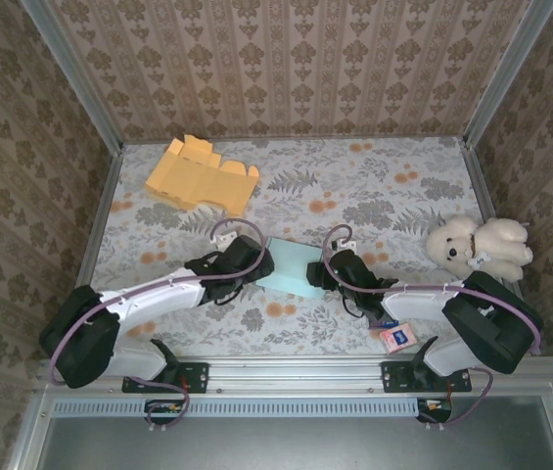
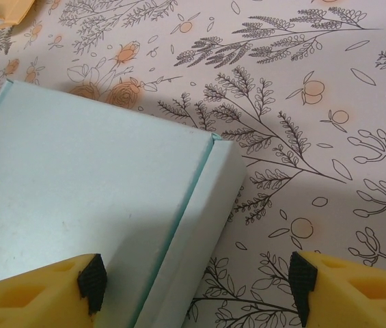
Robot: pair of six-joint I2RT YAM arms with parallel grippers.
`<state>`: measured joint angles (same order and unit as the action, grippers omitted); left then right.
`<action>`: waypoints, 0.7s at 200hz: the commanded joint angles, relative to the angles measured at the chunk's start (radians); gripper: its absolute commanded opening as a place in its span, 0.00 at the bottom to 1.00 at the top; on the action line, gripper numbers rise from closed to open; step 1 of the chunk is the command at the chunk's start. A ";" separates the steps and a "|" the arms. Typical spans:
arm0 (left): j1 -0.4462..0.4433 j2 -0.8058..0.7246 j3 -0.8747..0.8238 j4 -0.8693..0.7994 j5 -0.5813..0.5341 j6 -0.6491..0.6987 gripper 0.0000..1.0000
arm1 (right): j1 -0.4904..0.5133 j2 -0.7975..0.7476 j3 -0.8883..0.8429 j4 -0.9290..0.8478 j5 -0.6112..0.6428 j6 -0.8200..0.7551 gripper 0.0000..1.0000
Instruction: Fold the paper box
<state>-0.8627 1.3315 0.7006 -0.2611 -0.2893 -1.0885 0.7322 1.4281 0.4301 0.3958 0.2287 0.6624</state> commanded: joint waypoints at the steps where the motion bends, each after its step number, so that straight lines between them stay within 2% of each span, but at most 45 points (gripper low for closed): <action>1: 0.004 0.027 0.065 -0.080 0.063 -0.171 1.00 | 0.010 0.012 -0.017 0.008 0.002 0.001 0.74; 71: 0.005 0.122 0.141 -0.089 0.113 -0.295 1.00 | 0.010 0.003 -0.027 0.003 0.025 -0.019 0.73; 140: 0.007 0.196 0.163 -0.046 0.125 -0.303 0.95 | 0.009 0.009 -0.030 0.010 0.027 -0.027 0.73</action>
<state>-0.8623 1.5116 0.8207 -0.3069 -0.1738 -1.3663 0.7353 1.4281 0.4187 0.4168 0.2329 0.6544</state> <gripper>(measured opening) 0.956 0.733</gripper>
